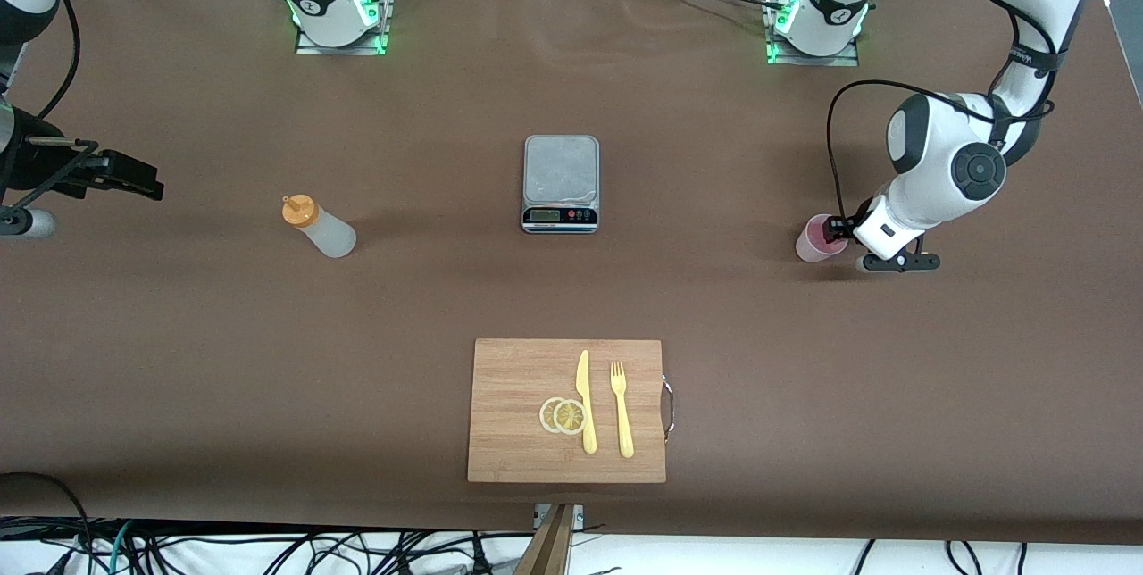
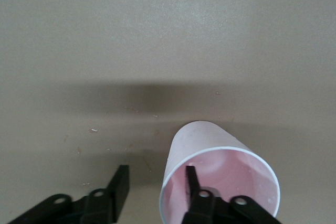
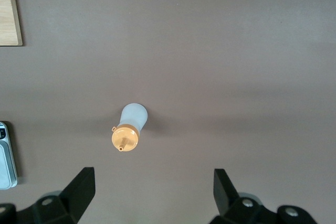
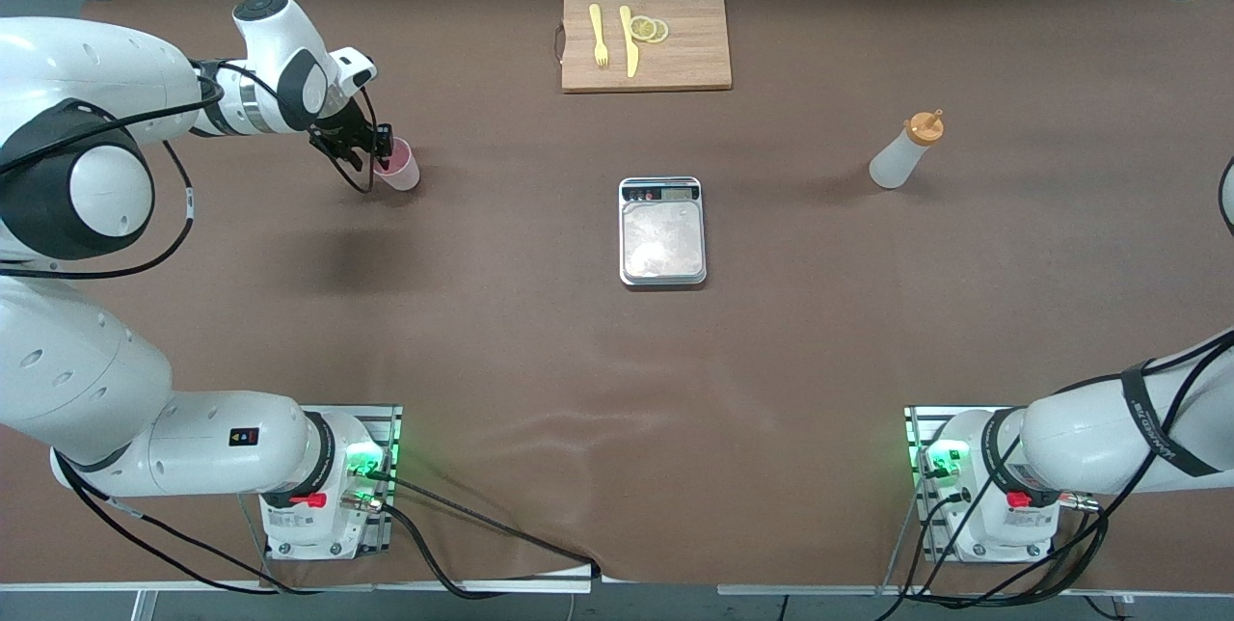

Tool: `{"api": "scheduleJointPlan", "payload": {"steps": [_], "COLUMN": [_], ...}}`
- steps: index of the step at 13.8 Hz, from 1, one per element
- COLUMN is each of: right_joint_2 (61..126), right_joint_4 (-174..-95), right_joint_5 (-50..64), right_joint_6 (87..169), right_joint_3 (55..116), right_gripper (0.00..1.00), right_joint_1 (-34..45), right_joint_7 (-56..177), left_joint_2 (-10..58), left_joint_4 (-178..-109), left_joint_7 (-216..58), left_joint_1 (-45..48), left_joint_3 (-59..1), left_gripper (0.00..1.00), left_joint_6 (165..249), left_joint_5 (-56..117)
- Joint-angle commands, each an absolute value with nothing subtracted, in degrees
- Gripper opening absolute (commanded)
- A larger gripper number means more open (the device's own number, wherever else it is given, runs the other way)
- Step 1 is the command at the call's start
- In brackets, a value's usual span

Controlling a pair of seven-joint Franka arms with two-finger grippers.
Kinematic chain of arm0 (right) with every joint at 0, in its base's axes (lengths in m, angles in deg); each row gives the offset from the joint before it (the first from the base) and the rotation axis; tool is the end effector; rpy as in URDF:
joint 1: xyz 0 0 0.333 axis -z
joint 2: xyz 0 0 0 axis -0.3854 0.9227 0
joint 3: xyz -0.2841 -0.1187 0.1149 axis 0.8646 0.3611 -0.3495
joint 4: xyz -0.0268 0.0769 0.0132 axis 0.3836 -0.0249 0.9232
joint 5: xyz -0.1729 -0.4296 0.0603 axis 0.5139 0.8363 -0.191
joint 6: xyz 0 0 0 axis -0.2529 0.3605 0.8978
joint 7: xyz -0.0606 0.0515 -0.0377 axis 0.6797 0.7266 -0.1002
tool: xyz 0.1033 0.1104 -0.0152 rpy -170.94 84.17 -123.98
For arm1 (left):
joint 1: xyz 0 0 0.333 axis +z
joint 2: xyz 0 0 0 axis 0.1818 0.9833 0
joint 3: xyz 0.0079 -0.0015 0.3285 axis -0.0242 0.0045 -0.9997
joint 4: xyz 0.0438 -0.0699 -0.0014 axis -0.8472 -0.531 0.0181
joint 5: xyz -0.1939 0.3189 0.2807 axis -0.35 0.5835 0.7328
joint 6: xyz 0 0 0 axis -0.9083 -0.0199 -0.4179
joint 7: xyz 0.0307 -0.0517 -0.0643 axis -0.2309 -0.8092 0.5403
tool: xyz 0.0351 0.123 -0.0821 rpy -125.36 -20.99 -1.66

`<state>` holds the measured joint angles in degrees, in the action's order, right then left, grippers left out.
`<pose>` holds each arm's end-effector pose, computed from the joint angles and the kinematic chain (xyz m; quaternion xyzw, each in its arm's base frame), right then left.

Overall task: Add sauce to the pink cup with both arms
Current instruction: 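Reach the left gripper down to the pink cup and grasp it, then carry the pink cup with the left gripper onto the scale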

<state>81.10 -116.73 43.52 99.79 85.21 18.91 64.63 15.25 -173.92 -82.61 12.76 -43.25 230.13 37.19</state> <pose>0.6827 -0.0100 0.5402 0.9989 -0.0041 -0.0471 0.0064 0.5646 -0.0227 0.1246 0.9979 0.0244 -0.0562 0.0198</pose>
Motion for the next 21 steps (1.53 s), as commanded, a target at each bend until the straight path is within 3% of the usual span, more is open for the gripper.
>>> {"api": "scheduleJointPlan", "payload": {"steps": [1,7,13,16,21], "right_joint_2": [81.23,82.11,82.64,83.25,84.75], "right_joint_4": [-116.02,-116.46,-116.64,-116.73,-118.13], "right_joint_5": [43.8,46.07,45.38,46.07,44.59], "right_joint_6": [99.56,99.47,99.12,98.68,98.85], "right_joint_3": [85.17,85.0,84.82,85.0,85.17], "right_gripper": [1.0,1.0,1.0,1.0,1.0], "right_joint_1": [19.33,18.45,18.8,19.15,23.45], "right_joint_7": [63.72,63.9,63.81,60.05,44.79], "left_joint_2": [14.68,9.85,8.09,8.52,12.03], "left_joint_4": [-173.9,-172.67,-162.74,-161.86,-161.24], "left_joint_7": [-83.48,-82.96,-73.94,-58.84,-37.65], "left_joint_1": [12.41,12.41,7.76,3.64,-7.43], "left_joint_3": [-43.15,-39.64,-32.44,-26.73,-23.2], "left_gripper": [0.0,0.0,0.0,0.0,0.0], "left_joint_6": [230.62,226.94,214.63,215.23,222.34], "left_joint_5": [36.26,36.17,27.03,27.03,27.47]}}
